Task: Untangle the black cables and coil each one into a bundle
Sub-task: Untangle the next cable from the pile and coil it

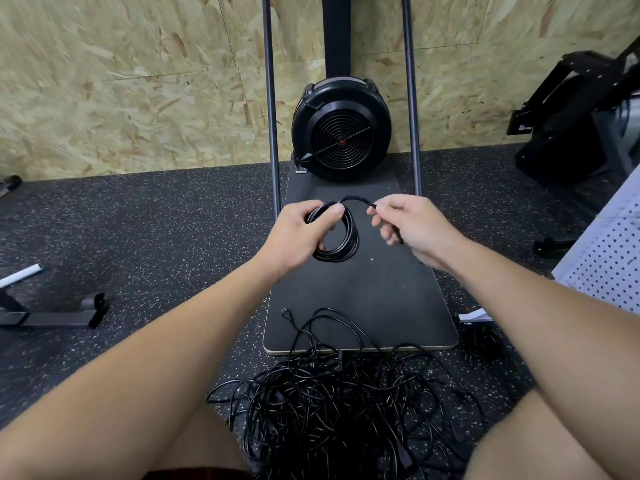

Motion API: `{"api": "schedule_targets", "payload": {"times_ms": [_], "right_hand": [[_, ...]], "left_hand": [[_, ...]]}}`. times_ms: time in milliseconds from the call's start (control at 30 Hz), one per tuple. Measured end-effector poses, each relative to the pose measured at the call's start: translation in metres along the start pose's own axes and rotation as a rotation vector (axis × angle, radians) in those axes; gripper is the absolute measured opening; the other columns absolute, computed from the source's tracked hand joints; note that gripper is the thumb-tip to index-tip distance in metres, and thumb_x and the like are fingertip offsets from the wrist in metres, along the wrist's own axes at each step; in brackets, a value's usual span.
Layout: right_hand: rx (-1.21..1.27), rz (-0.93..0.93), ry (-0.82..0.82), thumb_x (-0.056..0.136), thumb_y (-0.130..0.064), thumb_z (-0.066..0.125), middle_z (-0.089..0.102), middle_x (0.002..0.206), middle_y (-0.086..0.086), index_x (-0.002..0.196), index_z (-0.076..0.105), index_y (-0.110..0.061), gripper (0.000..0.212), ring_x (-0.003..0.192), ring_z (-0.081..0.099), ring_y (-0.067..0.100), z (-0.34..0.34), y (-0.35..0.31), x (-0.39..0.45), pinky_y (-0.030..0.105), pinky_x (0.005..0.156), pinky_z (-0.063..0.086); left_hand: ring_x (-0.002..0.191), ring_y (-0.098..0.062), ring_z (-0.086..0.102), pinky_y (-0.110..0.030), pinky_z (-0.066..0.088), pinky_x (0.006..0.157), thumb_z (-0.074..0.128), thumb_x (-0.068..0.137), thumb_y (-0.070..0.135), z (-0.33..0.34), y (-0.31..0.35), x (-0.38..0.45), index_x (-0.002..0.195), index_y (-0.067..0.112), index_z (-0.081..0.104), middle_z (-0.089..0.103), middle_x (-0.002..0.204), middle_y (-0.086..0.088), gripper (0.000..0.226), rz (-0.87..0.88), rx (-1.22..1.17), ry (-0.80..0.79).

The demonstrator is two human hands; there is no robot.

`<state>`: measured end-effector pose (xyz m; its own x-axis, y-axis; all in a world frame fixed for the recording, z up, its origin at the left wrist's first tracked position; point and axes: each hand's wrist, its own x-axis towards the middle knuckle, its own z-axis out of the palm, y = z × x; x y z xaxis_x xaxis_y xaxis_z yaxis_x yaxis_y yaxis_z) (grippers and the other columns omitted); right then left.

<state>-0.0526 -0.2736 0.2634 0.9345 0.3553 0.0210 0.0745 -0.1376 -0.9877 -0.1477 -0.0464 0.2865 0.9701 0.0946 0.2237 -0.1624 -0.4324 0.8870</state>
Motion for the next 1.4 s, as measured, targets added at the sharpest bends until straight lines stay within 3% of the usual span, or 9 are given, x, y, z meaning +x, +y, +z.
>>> {"api": "schedule_targets", "payload": {"times_ms": [100, 200, 333, 633, 833, 1033, 1133, 1267, 1400], "right_hand": [[-0.529, -0.163, -0.133, 0.108, -0.024, 0.067, 0.071, 0.085, -0.002, 0.096, 0.084, -0.025, 0.021, 0.067, 0.059, 0.013, 0.001, 0.001, -0.006, 0.028, 0.067, 0.051], [-0.625, -0.155, -0.253, 0.104, -0.013, 0.065, 0.068, 0.069, 0.014, 0.084, 0.074, -0.01, 0.022, 0.059, 0.064, 0.021, 0.008, 0.0, -0.008, 0.042, 0.066, 0.061], [-0.502, -0.104, -0.203, 0.101, 0.005, 0.059, 0.08, 0.075, 0.009, 0.093, 0.078, -0.003, 0.021, 0.069, 0.08, 0.023, 0.014, -0.003, -0.008, 0.038, 0.072, 0.067], [0.07, 0.077, 0.079, 0.107, -0.005, 0.066, 0.081, 0.081, 0.006, 0.107, 0.077, 0.001, 0.012, 0.071, 0.078, 0.019, 0.022, -0.013, 0.0, 0.032, 0.062, 0.065], [0.22, 0.342, -0.204, 0.103, -0.004, 0.068, 0.077, 0.09, 0.012, 0.1, 0.077, -0.004, 0.01, 0.091, 0.073, 0.028, 0.025, -0.011, -0.006, 0.039, 0.083, 0.063], [0.352, 0.318, -0.409, 0.107, -0.029, 0.056, 0.068, 0.09, 0.002, 0.108, 0.072, -0.013, 0.023, 0.087, 0.064, 0.02, 0.024, -0.014, -0.008, 0.036, 0.083, 0.05], [0.239, 0.225, -0.482, 0.103, -0.024, 0.076, 0.067, 0.093, 0.0, 0.117, 0.073, -0.011, 0.019, 0.092, 0.062, 0.017, 0.032, -0.008, -0.01, 0.032, 0.088, 0.053], [0.035, 0.169, -0.477, 0.102, 0.008, 0.063, 0.077, 0.129, 0.021, 0.134, 0.066, 0.005, 0.033, 0.123, 0.074, 0.028, 0.024, -0.003, -0.009, 0.04, 0.111, 0.056], [-0.795, -0.188, -0.409, 0.111, -0.015, 0.057, 0.08, 0.119, -0.001, 0.132, 0.067, -0.026, 0.026, 0.114, 0.073, 0.025, 0.016, -0.006, -0.011, 0.051, 0.104, 0.057]], "left_hand": [[0.056, -0.017, 0.049, -0.025, 0.04, 0.052, 0.066, 0.11, 0.041, -0.001, -0.003, 0.0, 0.084, -0.002, 0.063, 0.054, 0.06, -0.002, 0.05, -0.003, -0.019, 0.003], [0.054, -0.013, 0.047, -0.023, 0.038, 0.05, 0.064, 0.112, 0.038, 0.004, -0.005, -0.001, 0.086, -0.003, 0.063, 0.055, 0.062, -0.003, 0.049, -0.004, -0.012, 0.0], [0.058, -0.017, 0.049, -0.028, 0.039, 0.053, 0.063, 0.111, 0.042, 0.012, -0.006, 0.0, 0.09, 0.007, 0.07, 0.057, 0.064, -0.003, 0.042, 0.006, -0.021, -0.034], [0.079, -0.001, 0.063, -0.018, 0.049, 0.077, 0.063, 0.112, 0.017, 0.029, -0.003, 0.0, 0.124, 0.011, 0.076, 0.074, 0.09, 0.017, 0.019, 0.17, 0.024, -0.115], [0.075, -0.005, 0.056, -0.024, 0.045, 0.076, 0.067, 0.11, 0.022, 0.026, -0.01, 0.004, 0.111, 0.015, 0.07, 0.067, 0.082, 0.015, 0.008, 0.164, 0.049, -0.085], [0.075, -0.011, 0.05, -0.03, 0.045, 0.079, 0.058, 0.114, 0.031, 0.024, -0.018, 0.007, 0.159, 0.044, 0.049, 0.058, 0.077, 0.002, 0.048, 0.162, 0.091, -0.086], [0.09, -0.008, 0.062, -0.031, 0.05, 0.095, 0.051, 0.116, 0.025, 0.024, -0.025, 0.011, 0.158, 0.039, 0.053, 0.07, 0.089, 0.002, 0.044, 0.19, 0.129, -0.116], [0.1, -0.005, 0.068, -0.031, 0.053, 0.099, 0.053, 0.114, 0.024, 0.023, -0.034, 0.014, 0.147, 0.031, 0.063, 0.074, 0.115, 0.014, 0.035, 0.164, 0.184, -0.082], [0.08, -0.002, 0.063, -0.031, 0.053, 0.083, 0.054, 0.114, 0.028, 0.022, -0.042, 0.012, 0.139, 0.027, 0.065, 0.07, 0.1, 0.019, 0.027, 0.123, 0.256, -0.082]]}}
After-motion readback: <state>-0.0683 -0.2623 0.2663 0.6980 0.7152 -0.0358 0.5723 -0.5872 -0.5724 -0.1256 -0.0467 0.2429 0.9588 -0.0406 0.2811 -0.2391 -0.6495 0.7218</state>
